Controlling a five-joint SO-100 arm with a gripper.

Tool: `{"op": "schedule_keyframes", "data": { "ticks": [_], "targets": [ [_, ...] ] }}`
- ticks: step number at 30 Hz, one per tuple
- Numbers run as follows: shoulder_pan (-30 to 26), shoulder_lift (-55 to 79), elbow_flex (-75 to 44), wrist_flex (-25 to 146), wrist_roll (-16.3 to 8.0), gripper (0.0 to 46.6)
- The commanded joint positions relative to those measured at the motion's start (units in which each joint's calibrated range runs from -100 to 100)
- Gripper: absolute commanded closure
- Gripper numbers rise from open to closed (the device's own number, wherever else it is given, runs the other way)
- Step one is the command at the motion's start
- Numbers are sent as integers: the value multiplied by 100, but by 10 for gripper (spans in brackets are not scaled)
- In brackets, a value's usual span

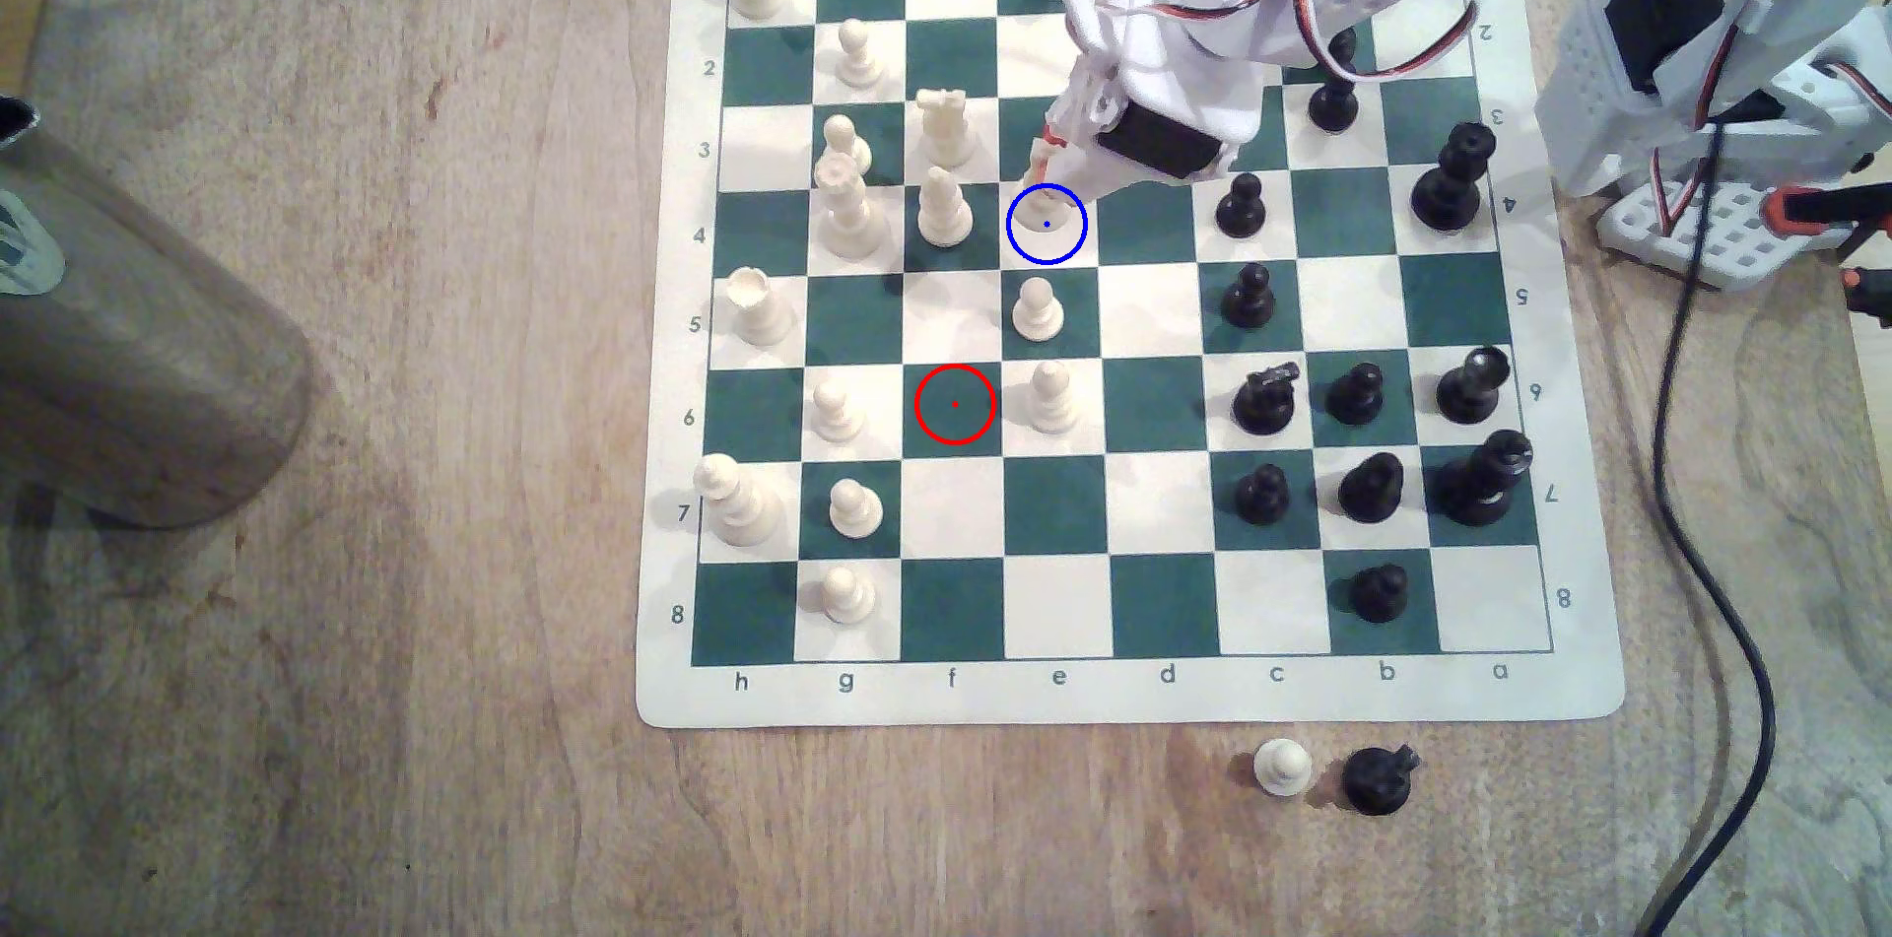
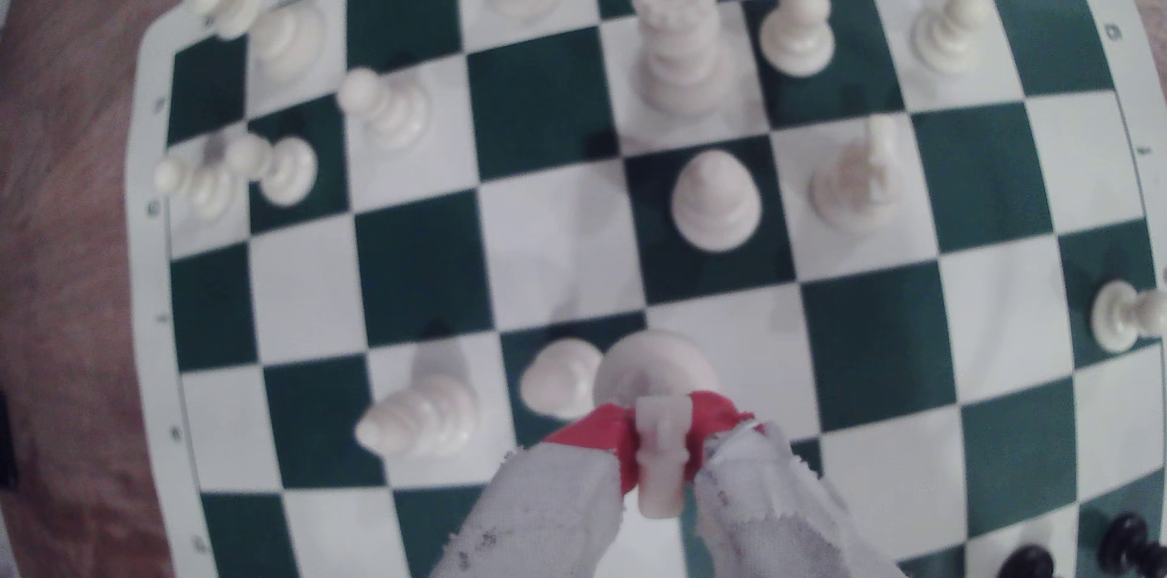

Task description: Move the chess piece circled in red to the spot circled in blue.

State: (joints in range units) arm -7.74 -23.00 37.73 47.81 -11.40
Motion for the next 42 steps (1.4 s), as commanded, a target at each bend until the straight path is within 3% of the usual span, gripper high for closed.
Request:
{"op": "schedule_keyframes", "data": {
  "ticks": [1,42],
  "targets": [
    [43,93,-2,-194,49,464],
    [278,1375,-355,-694,210,464]
  ]
}}
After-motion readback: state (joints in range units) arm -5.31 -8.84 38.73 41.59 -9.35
